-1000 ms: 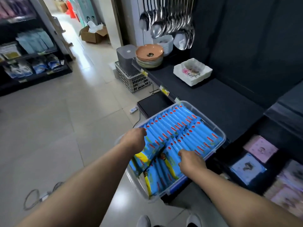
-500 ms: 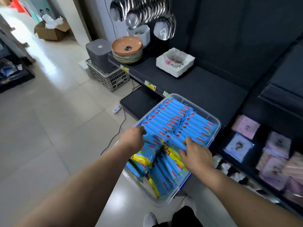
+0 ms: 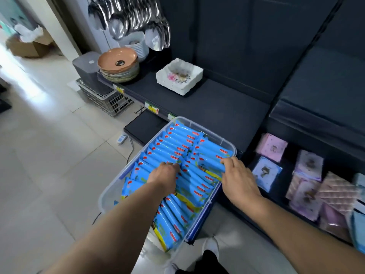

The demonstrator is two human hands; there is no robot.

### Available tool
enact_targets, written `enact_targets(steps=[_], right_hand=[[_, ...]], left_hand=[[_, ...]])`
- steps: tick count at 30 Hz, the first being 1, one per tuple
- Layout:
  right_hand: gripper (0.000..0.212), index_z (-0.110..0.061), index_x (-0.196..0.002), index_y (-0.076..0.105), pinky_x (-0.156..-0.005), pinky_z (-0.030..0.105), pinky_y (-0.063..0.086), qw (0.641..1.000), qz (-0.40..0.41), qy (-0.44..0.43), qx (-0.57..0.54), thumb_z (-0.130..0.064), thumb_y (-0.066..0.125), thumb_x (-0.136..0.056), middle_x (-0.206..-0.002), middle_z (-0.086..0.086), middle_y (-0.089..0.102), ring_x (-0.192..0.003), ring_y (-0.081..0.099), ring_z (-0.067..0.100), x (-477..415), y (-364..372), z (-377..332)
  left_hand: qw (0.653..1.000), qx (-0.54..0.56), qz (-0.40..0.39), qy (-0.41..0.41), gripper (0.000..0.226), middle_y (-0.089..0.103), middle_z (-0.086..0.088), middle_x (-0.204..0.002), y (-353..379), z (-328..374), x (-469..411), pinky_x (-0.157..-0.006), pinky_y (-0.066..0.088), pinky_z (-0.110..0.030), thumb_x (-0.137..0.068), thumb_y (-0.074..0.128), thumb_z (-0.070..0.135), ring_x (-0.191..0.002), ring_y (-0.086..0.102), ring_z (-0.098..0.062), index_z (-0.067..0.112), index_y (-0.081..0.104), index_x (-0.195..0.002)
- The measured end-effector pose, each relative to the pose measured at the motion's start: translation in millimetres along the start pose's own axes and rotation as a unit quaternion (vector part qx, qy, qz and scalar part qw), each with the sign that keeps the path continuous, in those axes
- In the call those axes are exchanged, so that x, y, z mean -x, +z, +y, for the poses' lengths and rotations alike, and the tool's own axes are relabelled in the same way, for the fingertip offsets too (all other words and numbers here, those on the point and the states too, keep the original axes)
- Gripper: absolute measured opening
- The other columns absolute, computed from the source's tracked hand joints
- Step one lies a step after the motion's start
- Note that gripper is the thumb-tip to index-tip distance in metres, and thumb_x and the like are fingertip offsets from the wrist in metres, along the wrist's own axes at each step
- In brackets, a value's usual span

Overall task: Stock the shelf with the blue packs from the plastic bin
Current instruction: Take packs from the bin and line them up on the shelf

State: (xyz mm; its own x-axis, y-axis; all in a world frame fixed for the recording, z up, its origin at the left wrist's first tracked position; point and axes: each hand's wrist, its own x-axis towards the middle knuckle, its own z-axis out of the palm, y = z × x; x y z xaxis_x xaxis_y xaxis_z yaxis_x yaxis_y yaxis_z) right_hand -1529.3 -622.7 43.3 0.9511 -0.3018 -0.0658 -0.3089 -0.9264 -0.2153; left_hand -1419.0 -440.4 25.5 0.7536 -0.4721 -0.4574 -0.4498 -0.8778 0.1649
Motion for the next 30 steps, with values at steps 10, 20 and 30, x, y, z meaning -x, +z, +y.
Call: enact_targets(steps=[10,20,30], right_hand=[[0.042,-0.015,-0.128,0.040,-0.092,0.029,0.042,0.999,-0.014,-0.004,-0.050,-0.003,0.046,-0.089,-0.121,0.003,0.043,-0.108,0.048,0.020,-6,-1,13],[0.037,-0.022,-0.126,0.042,-0.085,0.034,0.041,0.985,0.051,0.132,-0.101,-0.012,0.051,-0.092,-0.118,0.003,0.047,-0.108,0.049,0.022,34,-29,-4],[0.040,-0.027,-0.120,0.052,-0.076,0.036,0.047,0.956,0.162,0.205,-0.135,-0.006,0.054,-0.087,-0.113,0.002,0.051,-0.100,0.054,0.025,133,-71,-12]], left_hand=[[0.999,-0.034,0.001,0.015,0.030,0.055,0.003,-0.124,5,-2,-3,-0.088,0.040,-0.032,-0.087,0.062,0.018,-0.112,0.044,-0.020,0.029,0.058,-0.114],[0.978,0.173,0.111,-0.021,0.030,0.064,-0.008,-0.107,-46,-15,42,-0.069,0.045,-0.028,-0.086,0.065,0.020,-0.091,0.059,-0.027,0.013,0.062,-0.115],[0.964,0.189,0.182,0.041,0.036,0.066,-0.010,-0.109,-80,25,95,-0.080,0.049,-0.032,-0.085,0.066,0.027,-0.099,0.062,-0.030,0.013,0.057,-0.117]])
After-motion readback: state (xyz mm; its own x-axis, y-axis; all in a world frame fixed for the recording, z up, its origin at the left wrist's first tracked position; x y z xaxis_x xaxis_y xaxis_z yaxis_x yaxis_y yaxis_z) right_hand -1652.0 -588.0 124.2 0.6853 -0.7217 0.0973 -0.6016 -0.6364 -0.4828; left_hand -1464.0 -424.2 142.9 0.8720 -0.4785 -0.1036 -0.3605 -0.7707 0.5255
